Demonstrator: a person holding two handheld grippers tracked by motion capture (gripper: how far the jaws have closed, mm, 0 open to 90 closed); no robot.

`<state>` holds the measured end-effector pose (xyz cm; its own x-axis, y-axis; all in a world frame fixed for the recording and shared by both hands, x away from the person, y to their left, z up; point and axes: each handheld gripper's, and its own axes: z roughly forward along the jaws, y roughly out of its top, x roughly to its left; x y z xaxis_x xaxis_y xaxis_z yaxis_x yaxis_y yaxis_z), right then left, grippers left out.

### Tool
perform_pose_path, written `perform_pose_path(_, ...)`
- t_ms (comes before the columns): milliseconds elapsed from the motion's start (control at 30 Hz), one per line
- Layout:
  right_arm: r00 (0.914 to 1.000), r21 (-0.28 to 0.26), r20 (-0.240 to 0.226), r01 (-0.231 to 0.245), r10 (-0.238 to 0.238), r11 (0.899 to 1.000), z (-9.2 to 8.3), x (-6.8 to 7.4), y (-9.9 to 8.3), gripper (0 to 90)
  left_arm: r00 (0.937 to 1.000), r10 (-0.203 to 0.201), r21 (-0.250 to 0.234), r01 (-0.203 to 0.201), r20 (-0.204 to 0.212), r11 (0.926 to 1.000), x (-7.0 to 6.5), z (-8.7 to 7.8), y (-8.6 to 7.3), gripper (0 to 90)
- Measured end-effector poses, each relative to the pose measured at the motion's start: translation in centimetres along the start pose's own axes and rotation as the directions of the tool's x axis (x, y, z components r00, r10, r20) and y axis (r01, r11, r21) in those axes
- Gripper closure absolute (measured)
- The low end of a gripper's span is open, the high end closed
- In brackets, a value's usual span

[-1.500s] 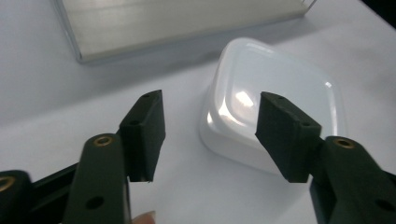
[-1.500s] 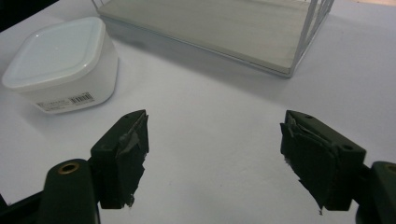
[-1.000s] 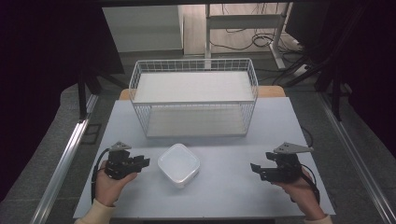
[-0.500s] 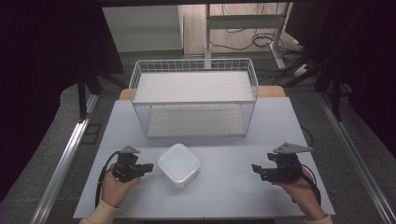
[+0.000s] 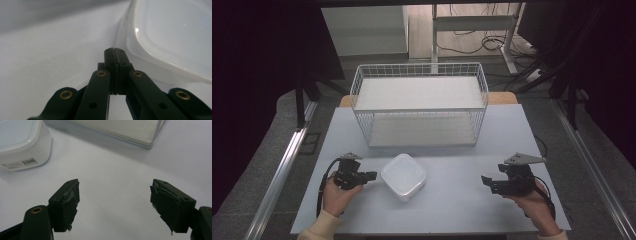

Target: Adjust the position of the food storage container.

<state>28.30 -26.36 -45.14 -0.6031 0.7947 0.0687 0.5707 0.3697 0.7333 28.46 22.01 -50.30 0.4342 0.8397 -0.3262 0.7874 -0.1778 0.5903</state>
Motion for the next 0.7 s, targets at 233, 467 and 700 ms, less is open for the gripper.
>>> perform_pose_path(233,1.0000,0.003,0.005,-0.001,0.001,1.000,0.0,0.0,0.0,23.3,0.9994,0.022,-0.008,-0.022,0.026,0.9997,0.1,0.8,0.9,90.0)
perform_pose_path(467,1.0000,0.002,0.008,0.000,0.000,1.000,0.0,-0.1,-0.1,23.3,0.9977,0.059,0.007,-0.059,0.034,0.9982,-0.5,0.9,1.1,90.0)
perform_pose_path(700,1.0000,0.003,0.007,0.000,0.000,1.000,0.0,0.0,-0.1,23.3,0.9911,0.107,0.039,-0.111,0.078,0.9931,-2.5,0.9,0.1,90.0)
